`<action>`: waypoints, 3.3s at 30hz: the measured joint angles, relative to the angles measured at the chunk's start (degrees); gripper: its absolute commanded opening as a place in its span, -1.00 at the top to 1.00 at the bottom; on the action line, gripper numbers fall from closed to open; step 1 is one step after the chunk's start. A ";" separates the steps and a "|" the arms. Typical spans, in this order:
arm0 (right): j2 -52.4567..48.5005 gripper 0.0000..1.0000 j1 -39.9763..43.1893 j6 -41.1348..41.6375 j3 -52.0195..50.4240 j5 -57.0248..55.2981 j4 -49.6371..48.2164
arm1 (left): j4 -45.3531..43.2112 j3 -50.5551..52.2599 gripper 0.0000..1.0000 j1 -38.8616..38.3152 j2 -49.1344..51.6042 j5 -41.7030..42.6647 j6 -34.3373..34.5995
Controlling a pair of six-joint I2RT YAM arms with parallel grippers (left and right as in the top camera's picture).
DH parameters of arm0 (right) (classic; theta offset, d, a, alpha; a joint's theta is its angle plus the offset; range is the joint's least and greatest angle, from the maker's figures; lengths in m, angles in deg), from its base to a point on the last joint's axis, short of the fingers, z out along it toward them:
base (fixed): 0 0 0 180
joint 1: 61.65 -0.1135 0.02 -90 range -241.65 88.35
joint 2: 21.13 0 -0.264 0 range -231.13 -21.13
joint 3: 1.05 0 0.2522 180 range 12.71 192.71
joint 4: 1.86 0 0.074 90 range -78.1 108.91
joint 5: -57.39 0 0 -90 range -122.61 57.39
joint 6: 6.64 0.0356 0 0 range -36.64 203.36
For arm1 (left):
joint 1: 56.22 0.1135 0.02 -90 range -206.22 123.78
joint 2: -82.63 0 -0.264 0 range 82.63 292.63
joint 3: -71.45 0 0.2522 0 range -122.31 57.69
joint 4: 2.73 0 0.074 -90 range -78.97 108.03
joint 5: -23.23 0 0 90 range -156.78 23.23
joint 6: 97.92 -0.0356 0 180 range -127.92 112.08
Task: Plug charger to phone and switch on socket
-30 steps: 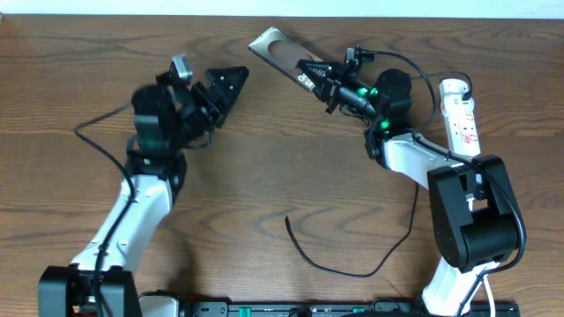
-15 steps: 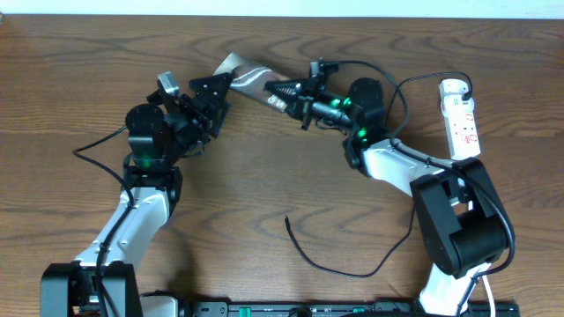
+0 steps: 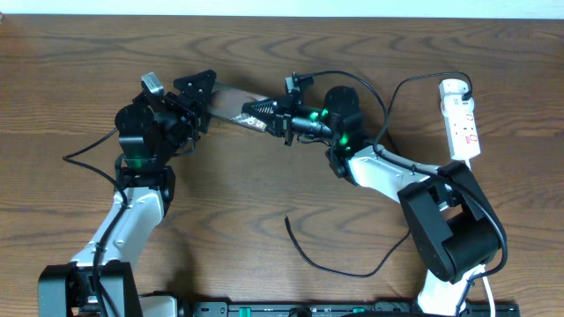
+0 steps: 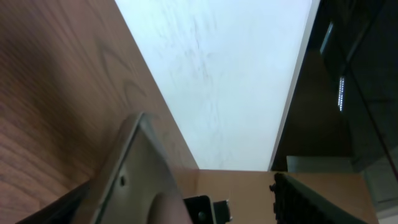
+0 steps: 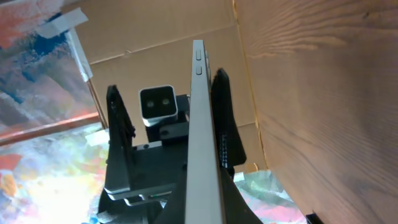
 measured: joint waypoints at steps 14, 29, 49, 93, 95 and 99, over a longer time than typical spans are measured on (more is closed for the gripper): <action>0.09 0.97 -0.94 0.98 0.57 -0.35 -0.94 | 0.39 0.79 0.85 0.46 0.15 -2.19 1.99; 0.04 -0.98 -1.38 -1.55 0.52 -0.15 -3.28 | 0.68 0.79 0.85 0.31 0.15 -2.16 1.25; 0.04 -0.98 7.08 -30.47 0.59 6.12 5.62 | -4.57 0.81 0.85 11.58 0.20 6.84 4.59; 0.04 -0.25 -24.28 -62.71 16.17 -50.69 107.40 | -15.85 0.83 0.86 36.46 0.22 36.06 11.93; -0.13 -0.18 -24.28 -62.05 15.26 -50.66 106.42 | -15.87 0.83 0.85 36.46 0.22 36.09 11.72; -1.88 -0.09 -24.24 -61.94 15.04 -50.27 105.50 | -15.87 0.83 0.86 36.46 0.22 36.11 11.34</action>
